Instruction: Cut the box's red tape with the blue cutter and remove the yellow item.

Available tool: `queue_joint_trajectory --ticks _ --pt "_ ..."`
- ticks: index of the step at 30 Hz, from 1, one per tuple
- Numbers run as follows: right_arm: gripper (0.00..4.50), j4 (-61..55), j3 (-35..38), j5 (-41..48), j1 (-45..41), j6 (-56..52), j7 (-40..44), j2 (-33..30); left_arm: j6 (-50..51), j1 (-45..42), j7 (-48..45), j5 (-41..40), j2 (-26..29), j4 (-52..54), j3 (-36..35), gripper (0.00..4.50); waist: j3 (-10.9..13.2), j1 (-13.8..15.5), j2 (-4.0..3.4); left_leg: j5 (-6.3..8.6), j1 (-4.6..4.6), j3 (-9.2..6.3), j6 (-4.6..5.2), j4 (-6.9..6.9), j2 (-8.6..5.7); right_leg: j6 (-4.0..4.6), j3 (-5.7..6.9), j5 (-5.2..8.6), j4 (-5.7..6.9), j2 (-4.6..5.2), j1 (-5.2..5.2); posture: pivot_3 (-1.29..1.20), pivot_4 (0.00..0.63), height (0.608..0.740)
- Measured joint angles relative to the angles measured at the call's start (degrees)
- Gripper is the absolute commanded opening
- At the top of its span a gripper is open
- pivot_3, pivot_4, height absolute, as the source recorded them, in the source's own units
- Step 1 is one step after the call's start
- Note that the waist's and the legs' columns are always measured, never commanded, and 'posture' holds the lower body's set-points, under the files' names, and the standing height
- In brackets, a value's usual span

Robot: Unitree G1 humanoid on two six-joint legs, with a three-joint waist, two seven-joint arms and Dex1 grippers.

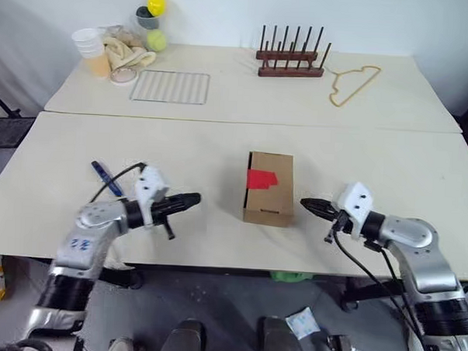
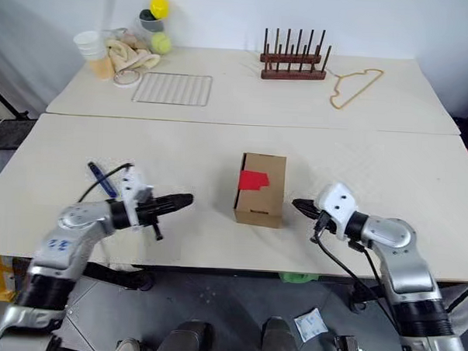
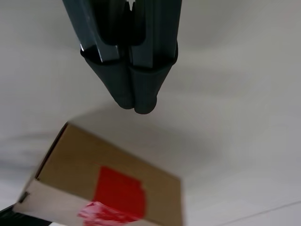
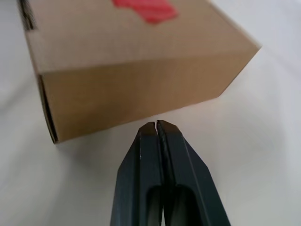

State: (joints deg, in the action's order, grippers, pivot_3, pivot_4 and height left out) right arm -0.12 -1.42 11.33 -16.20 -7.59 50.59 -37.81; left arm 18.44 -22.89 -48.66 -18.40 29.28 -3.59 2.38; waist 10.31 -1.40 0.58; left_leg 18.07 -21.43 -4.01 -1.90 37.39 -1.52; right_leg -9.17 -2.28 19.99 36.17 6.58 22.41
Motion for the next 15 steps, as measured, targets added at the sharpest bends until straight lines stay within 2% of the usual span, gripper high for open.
queue_joint_trajectory --ticks 3,8,15 --pt "0.04 -1.1 -1.2 -0.03 -0.4 -4.29 0.29 -0.17 1.25 -5.12 1.27 2.04 -2.89 -5.31 2.27 0.0 0.0 -0.09 0.0 0.0 -0.05 0.03 0.0 0.11 0.01 0.0 0.05 0.0 0.32 -0.01 0.09 0.0 0.15 0.74" --pt "0.04 -10.44 -4.89 2.15 -0.34 -16.55 1.63 -0.68 3.05 -10.87 4.13 3.66 -7.76 -14.3 3.19 0.0 0.0 -0.12 0.01 0.01 -0.09 0.02 0.01 0.32 0.02 -0.01 0.06 0.0 0.33 -0.01 0.11 0.0 0.15 0.74" --pt "0.04 -15.99 -5.12 3.38 -0.23 -23.01 0.68 -0.64 2.41 -13.67 0.74 3.89 -8.72 -17.08 3.77 0.0 0.0 0.48 0.01 0.02 -0.12 0.0 0.02 0.37 -0.03 -0.01 0.06 0.0 0.31 0.02 0.1 0.0 0.15 0.74"
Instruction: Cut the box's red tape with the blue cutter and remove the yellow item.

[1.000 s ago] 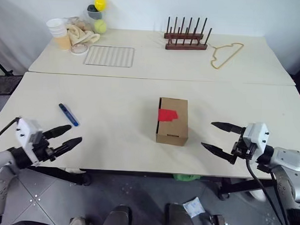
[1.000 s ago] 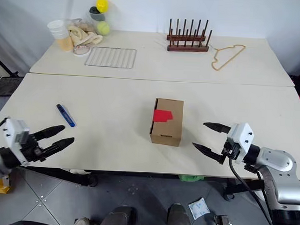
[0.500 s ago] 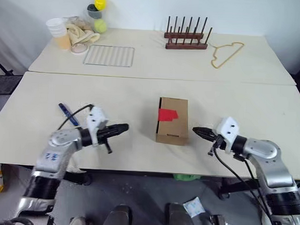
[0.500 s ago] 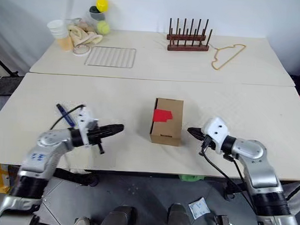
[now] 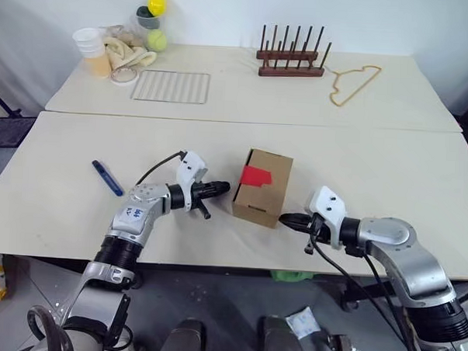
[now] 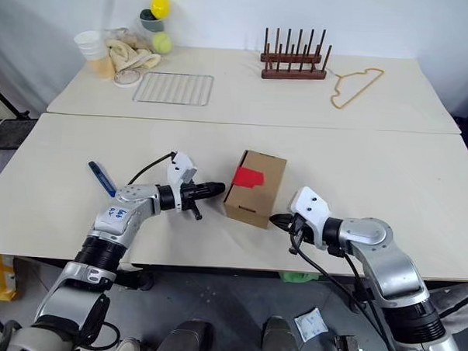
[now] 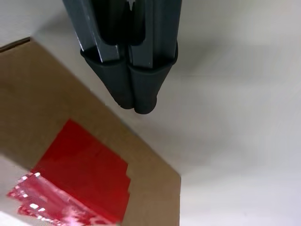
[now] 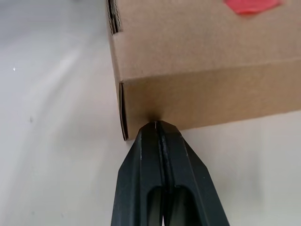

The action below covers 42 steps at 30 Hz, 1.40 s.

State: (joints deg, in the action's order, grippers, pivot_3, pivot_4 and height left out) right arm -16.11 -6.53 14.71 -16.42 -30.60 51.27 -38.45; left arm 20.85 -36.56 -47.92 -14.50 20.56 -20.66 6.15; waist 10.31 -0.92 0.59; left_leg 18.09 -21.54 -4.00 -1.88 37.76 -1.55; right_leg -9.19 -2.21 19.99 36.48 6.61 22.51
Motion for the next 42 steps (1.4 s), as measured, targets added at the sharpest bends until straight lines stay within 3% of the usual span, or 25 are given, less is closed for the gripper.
queue_joint_trajectory --ticks 4,12,15,18,23,26,31,37,42 --pt "0.04 -1.11 -0.8 0.19 -0.98 -2.92 -0.8 1.05 -0.2 0.4 -2.89 -0.01 -0.19 0.87 1.3 0.0 0.0 0.17 0.0 0.0 -0.01 0.0 0.0 0.0 0.01 0.0 0.0 0.0 -0.01 -0.01 0.01 0.0 0.15 0.74" --pt "0.04 -3.71 -5.7 2.58 -3.99 -6.6 -0.94 6.78 -3.89 -5.02 3.08 1.77 -1.74 -3.44 -1.48 0.0 0.01 0.83 0.01 0.0 -0.07 -0.02 0.0 0.1 -0.01 -0.02 0.03 -0.01 0.01 0.0 0.04 0.0 0.15 0.74" --pt "0.04 -6.16 -5.17 5.22 -4.68 -8.77 -0.71 6.82 -8.09 -10.49 9.11 3.38 1.27 -11.78 -5.8 0.0 0.11 0.65 0.18 0.01 -0.12 -0.04 -0.01 0.12 0.0 -0.02 0.09 -0.01 0.02 -0.02 0.1 0.0 0.15 0.74" --pt "0.04 -6.51 -3.27 6.54 -4.26 -9.96 -0.56 4.35 -9.94 -11.83 7.72 3.33 5.38 -13.45 -8.48 0.0 0.1 0.76 0.18 0.04 -0.12 -0.03 0.01 0.03 -0.01 -0.03 0.22 -0.02 0.07 0.05 0.12 0.0 0.15 0.74" --pt "0.04 -5.62 5.5 8.46 -1.07 -11.14 0.69 -3.9 -5.73 0.27 -7.42 -0.21 15.0 -2.61 -7.51 0.0 0.11 0.53 0.18 0.21 -0.17 0.01 0.05 -0.08 0.04 -0.06 0.35 -0.05 0.01 0.06 0.15 0.0 0.15 0.74" --pt "0.04 -1.86 9.07 6.42 -0.96 -10.82 -2.37 -5.58 1.5 7.63 -14.21 -4.88 17.27 8.41 -6.72 0.0 0.11 0.76 0.18 0.21 -0.18 -0.02 0.05 -0.06 0.17 -0.05 0.39 -0.05 -0.01 0.06 0.13 0.0 0.15 0.74" --pt "0.04 6.54 8.87 0.9 -3.11 -4.73 -7.44 -4.41 6.56 11.45 -15.12 -5.99 15.87 18.49 -2.37 0.0 0.12 0.94 0.16 0.12 -0.17 0.04 0.11 0.16 0.04 0.02 0.31 -0.09 -0.21 0.04 -0.01 0.0 0.15 0.74" --pt "0.04 15.25 5.41 -2.52 -7.43 4.99 -8.36 1.8 5.27 7.9 -7.76 -3.0 6.16 15.58 1.49 0.0 0.12 0.62 0.16 0.08 -0.13 0.09 0.06 0.2 0.12 0.06 0.32 -0.13 0.05 -0.03 0.12 0.0 0.15 0.74" --pt "0.04 16.96 5.22 -2.1 -7.31 6.62 -5.32 1.79 2.7 3.61 -4.46 -0.45 3.74 9.97 1.53 0.0 0.12 0.75 0.16 0.09 -0.15 0.1 0.05 0.2 0.1 0.03 0.36 -0.15 0.21 0.0 0.12 0.0 0.15 0.74"
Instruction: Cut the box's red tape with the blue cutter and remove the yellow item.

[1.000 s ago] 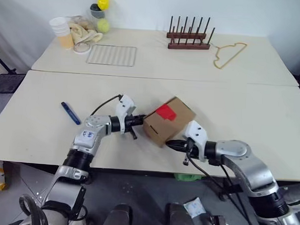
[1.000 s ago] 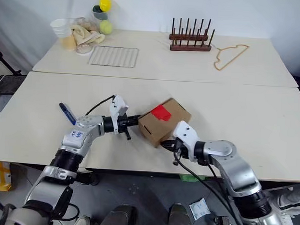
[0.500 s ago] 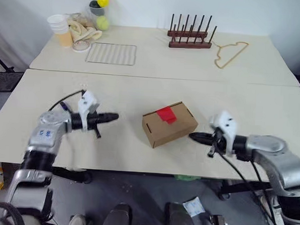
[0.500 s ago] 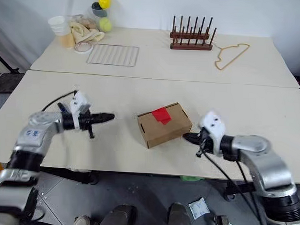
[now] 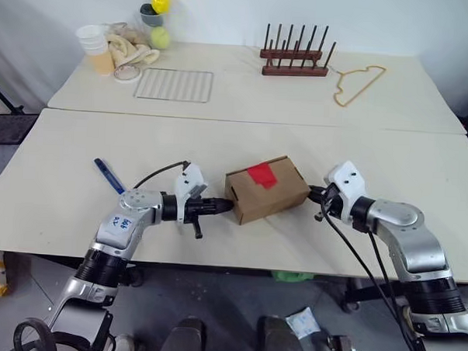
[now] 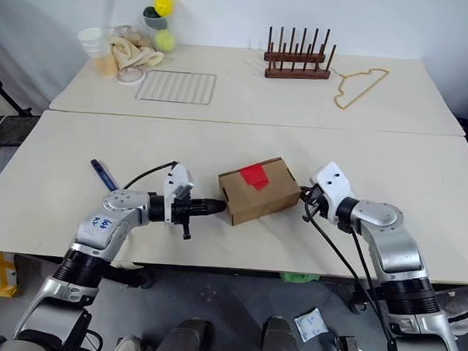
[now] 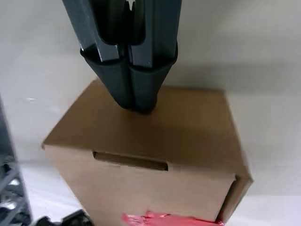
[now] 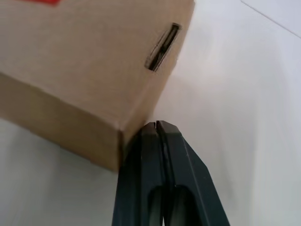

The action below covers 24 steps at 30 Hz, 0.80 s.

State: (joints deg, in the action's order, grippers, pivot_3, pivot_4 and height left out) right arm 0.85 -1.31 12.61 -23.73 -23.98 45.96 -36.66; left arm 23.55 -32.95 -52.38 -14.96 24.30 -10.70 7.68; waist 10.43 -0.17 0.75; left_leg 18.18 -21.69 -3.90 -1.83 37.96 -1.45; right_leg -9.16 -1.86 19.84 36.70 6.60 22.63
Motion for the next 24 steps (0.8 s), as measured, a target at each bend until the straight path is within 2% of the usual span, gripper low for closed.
queue_joint_trajectory --ticks 9,13,17,20,22,24 --pt "0.04 -17.78 -0.32 10.79 8.43 -11.16 9.66 -4.36 -8.15 -9.32 9.03 3.94 -4.55 -14.04 -3.36 0.0 0.01 0.14 0.02 0.01 -0.07 -0.02 0.01 0.06 -0.01 -0.04 0.05 -0.02 -0.18 -0.01 -0.03 0.0 0.15 0.74" --pt "0.04 -21.77 0.28 12.85 10.12 -14.54 9.55 -5.98 -10.01 -9.76 9.21 4.13 -2.91 -15.48 -4.43 0.0 0.03 -0.04 0.04 0.01 -0.07 -0.01 0.01 0.06 0.01 -0.04 0.04 -0.02 -0.2 -0.02 -0.01 0.0 0.15 0.74" --pt "0.04 -21.69 3.86 12.6 12.92 -15.28 7.89 -8.92 -10.43 -8.02 4.12 3.95 3.73 -14.14 -5.24 0.0 0.03 0.09 0.04 0.02 -0.07 -0.01 0.02 0.03 0.0 -0.04 0.04 -0.02 -0.19 0.01 0.0 0.0 0.15 0.74" --pt "0.04 -19.8 5.58 11.17 12.51 -15.03 5.78 -9.95 -9.63 -6.25 -0.07 3.08 6.16 -11.26 -5.58 0.0 0.03 0.17 0.04 0.02 -0.07 -0.02 0.03 0.04 0.0 -0.04 0.04 -0.02 -0.21 0.02 -0.02 0.0 0.15 0.74" --pt "0.04 -15.94 5.72 8.9 9.9 -13.24 3.2 -9.67 -7.68 -3.61 -4.58 1.2 7.55 -6.85 -5.15 0.0 0.03 0.11 0.04 0.02 -0.07 -0.01 0.03 0.04 -0.01 -0.03 0.02 -0.02 -0.2 0.03 -0.03 0.0 0.15 0.74" --pt "0.04 -8.18 5.46 5.21 4.26 -8.59 -0.32 -6.75 -5.59 -1.11 -7.22 0.56 7.65 -2.62 -3.41 0.0 0.02 -0.07 0.04 0.02 -0.06 0.06 0.03 0.07 -0.01 -0.03 -0.02 -0.03 -0.29 0.04 -0.05 0.0 0.15 0.74"
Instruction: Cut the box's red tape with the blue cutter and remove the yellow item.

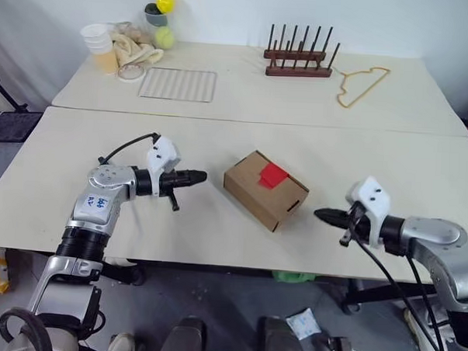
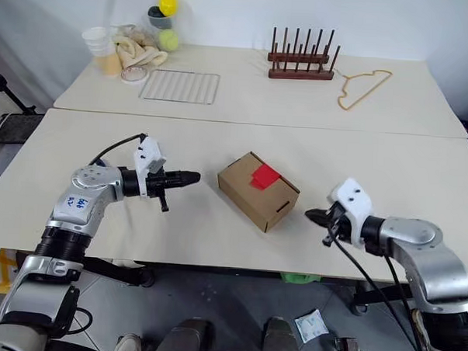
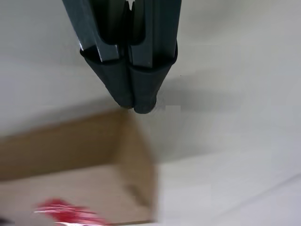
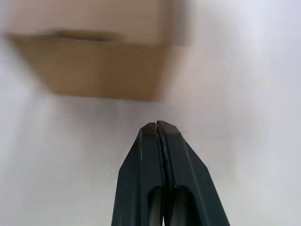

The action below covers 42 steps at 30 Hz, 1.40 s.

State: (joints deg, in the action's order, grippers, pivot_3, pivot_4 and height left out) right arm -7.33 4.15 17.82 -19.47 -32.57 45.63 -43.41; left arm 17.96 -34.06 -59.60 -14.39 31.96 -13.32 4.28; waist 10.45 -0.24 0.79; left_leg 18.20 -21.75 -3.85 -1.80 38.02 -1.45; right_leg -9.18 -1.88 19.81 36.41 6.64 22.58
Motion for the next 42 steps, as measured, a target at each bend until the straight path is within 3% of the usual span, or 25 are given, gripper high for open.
queue_joint_trajectory --ticks 3,10,19,24,27,31,35,37,39,41,42 --pt "0.04 8.14 -2.33 -3.68 -5.77 6.74 -1.41 3.51 1.89 0.77 -0.11 -0.33 -4.56 1.81 3.34 0.0 0.02 0.12 -0.02 -0.02 0.0 -0.05 -0.02 0.0 0.04 0.0 0.05 0.0 0.04 -0.07 0.04 0.0 0.15 0.74" --pt "0.04 22.83 -6.65 -7.24 -12.32 19.26 1.99 8.44 2.59 -1.56 2.61 0.26 -8.24 1.25 4.07 0.0 0.02 -0.04 -0.03 -0.02 -0.04 0.04 -0.02 0.02 0.01 -0.05 0.03 -0.03 0.19 -0.01 0.1 0.0 0.15 0.74" --pt "0.04 28.0 -8.33 -7.59 -15.98 23.74 8.77 10.14 4.25 0.91 2.68 0.06 -6.23 3.39 3.06 0.0 0.02 -0.91 -0.03 -0.02 -0.04 -0.01 -0.03 0.0 0.04 -0.04 0.06 -0.04 0.2 -0.02 0.1 0.0 0.15 0.74" --pt "0.04 27.26 -7.15 -6.47 -15.45 24.72 10.38 9.2 1.13 4.13 2.56 -3.48 -5.09 8.71 -2.37 0.0 0.03 -1.24 -0.04 -0.02 -0.09 -0.02 -0.03 0.01 0.07 -0.04 0.06 -0.04 0.13 -0.02 0.13 0.0 0.15 0.74" --pt "0.61 25.42 -2.79 -3.09 -14.46 23.66 13.75 4.11 0.31 6.12 2.58 -8.47 0.37 14.21 -11.82 0.61 0.03 -1.27 -0.05 -0.02 -0.21 -0.06 -0.04 -0.02 0.16 -0.03 0.08 -0.04 0.09 -0.01 0.22 0.0 0.15 0.74" --pt "1.82 22.32 3.26 2.27 -11.18 26.11 20.7 0.37 1.22 16.26 4.21 -11.93 6.2 19.53 -24.17 1.68 -0.01 -1.85 -0.12 0.09 -0.08 0.07 -0.01 -0.17 0.2 -0.03 0.03 -0.04 0.01 -0.01 0.16 0.0 0.15 0.74" --pt "3.19 16.13 5.95 9.1 -7.27 25.97 26.33 0.23 -0.32 30.95 7.23 -12.07 6.84 18.99 -35.64 2.85 0.04 -1.66 -0.11 0.09 -0.07 0.05 0.0 -0.08 0.38 -0.01 0.03 -0.05 -0.05 0.01 0.17 0.0 0.15 0.74" --pt "3.68 13.57 6.52 10.82 -6.55 25.64 26.82 0.26 -1.19 34.05 8.06 -12.03 7.12 18.89 -39.62 3.31 0.04 -1.34 -0.11 0.09 -0.03 0.04 0.01 -0.06 0.4 0.01 0.04 -0.06 -0.27 0.01 0.04 0.0 0.15 0.74" --pt "4.33 6.33 7.01 13.87 -3.08 25.45 27.57 1.35 -2.82 43.6 11.15 -12.25 5.69 19.19 -49.83 3.88 0.03 -1.33 -0.1 0.17 0.1 0.05 0.07 -0.14 0.49 0.07 0.03 -0.09 -0.48 0.02 -0.14 0.0 0.15 0.74" --pt "4.5 3.45 6.55 14.43 0.39 25.39 27.6 2.06 -3.3 49.57 13.19 -12.31 2.62 19.0 -54.98 4.48 0.03 -1.25 -0.1 0.35 0.24 0.15 0.17 -0.17 0.47 0.06 0.02 -0.09 -0.53 0.07 -0.22 0.0 0.15 0.74" --pt "4.5 3.05 5.85 14.73 0.9 25.2 27.51 3.03 -3.54 51.97 14.37 -12.49 0.7 19.42 -56.41 4.48 0.04 -1.1 -0.07 0.35 0.22 0.19 0.17 -0.16 0.47 0.06 0.02 -0.1 -0.6 0.09 -0.23 0.0 0.15 0.74"
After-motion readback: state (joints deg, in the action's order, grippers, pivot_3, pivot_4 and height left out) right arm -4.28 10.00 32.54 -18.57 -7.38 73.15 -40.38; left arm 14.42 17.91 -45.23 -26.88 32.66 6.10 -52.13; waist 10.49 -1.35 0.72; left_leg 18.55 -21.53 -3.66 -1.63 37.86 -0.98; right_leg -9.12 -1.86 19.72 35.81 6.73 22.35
